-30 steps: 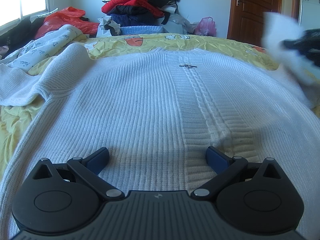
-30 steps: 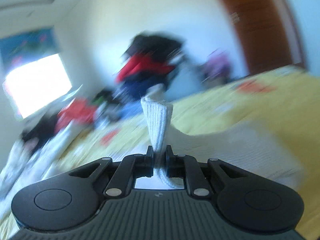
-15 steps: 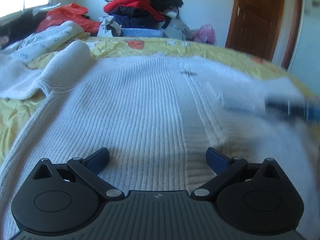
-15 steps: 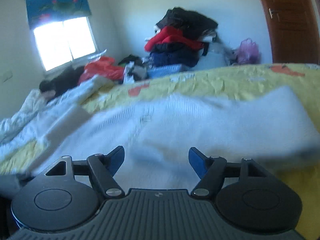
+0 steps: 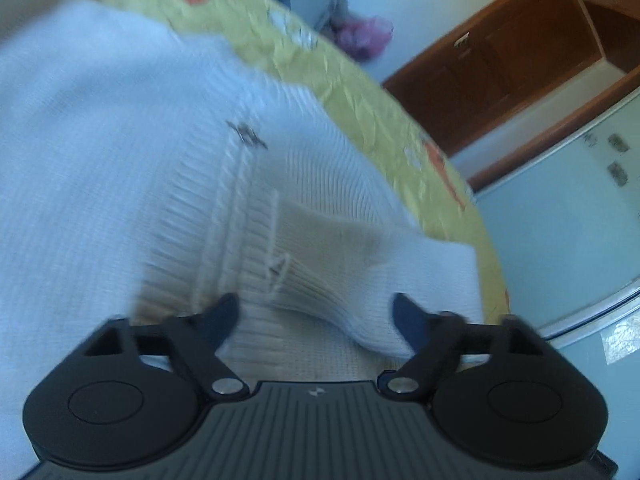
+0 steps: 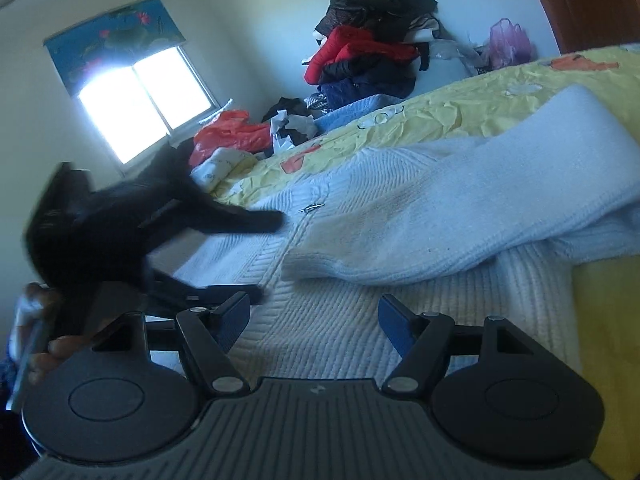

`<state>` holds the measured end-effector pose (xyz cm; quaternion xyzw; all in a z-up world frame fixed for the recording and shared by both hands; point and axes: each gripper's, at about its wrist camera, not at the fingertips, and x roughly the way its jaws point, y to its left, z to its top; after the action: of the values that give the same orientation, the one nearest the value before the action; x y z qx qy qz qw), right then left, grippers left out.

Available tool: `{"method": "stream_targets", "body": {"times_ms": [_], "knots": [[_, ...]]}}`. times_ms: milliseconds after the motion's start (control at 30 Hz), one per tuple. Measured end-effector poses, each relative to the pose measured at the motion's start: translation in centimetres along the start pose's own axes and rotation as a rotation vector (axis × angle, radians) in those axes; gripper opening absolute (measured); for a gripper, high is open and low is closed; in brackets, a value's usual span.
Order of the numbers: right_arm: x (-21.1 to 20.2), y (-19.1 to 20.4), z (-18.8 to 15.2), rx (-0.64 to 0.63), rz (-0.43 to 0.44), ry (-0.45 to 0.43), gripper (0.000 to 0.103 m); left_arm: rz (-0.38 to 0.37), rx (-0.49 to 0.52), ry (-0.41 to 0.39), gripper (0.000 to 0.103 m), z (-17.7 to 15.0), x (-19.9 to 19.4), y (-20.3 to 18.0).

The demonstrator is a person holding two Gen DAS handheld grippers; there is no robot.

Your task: Fold small clothes

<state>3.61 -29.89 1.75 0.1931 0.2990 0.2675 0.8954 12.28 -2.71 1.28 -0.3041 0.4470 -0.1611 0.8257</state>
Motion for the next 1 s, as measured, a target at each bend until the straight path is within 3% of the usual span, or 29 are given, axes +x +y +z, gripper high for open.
{"method": "stream_targets", "body": {"times_ms": [100, 133, 200, 267, 367, 467, 667, 833, 933, 1000], "knots": [[0.2, -0.3, 0.1, 0.02, 0.012, -0.001, 0.077, 0.019, 0.009, -0.005, 0.068, 0.2, 1.0, -0.7], [0.2, -0.3, 0.0, 0.022, 0.017, -0.001, 0.077, 0.026, 0.008, -0.005, 0.062, 0.4, 1.1, -0.8], [0.2, -0.3, 0.0, 0.026, 0.024, -0.001, 0.078, 0.061, 0.017, 0.003, 0.03, 0.8, 1.6, -1.1], [0.2, -0.4, 0.0, 0.033, 0.026, 0.0, 0.078, 0.112, 0.03, 0.018, 0.017, 1.1, 2.2, -1.2], [0.2, -0.6, 0.0, 0.054, 0.028, -0.007, 0.078, 0.145, 0.103, 0.01, 0.011, 1.0, 2.0, -2.1], [0.2, -1.0, 0.0, 0.079, 0.029, -0.013, 0.077, 0.181, 0.216, -0.026, 0.01, 1.2, 1.5, -3.8], [0.0, -1.1, 0.1, 0.093, 0.026, -0.019, 0.077, 0.247, 0.396, -0.237, 0.01, 2.6, -4.2, -5.4], [0.0, -1.1, 0.0, 0.094, 0.026, -0.019, 0.077, 0.386, 0.405, -0.341, 0.01, 4.1, -8.6, -1.5], [0.0, -1.1, 0.0, 0.092, 0.025, -0.017, 0.077, 0.473, 0.355, -0.324, 0.01, 4.8, -9.0, 2.0], [0.0, -1.0, 0.0, 0.089, 0.022, -0.015, 0.077, 0.485, 0.313, -0.297, 0.01, 5.0, -9.0, 4.1]]}}
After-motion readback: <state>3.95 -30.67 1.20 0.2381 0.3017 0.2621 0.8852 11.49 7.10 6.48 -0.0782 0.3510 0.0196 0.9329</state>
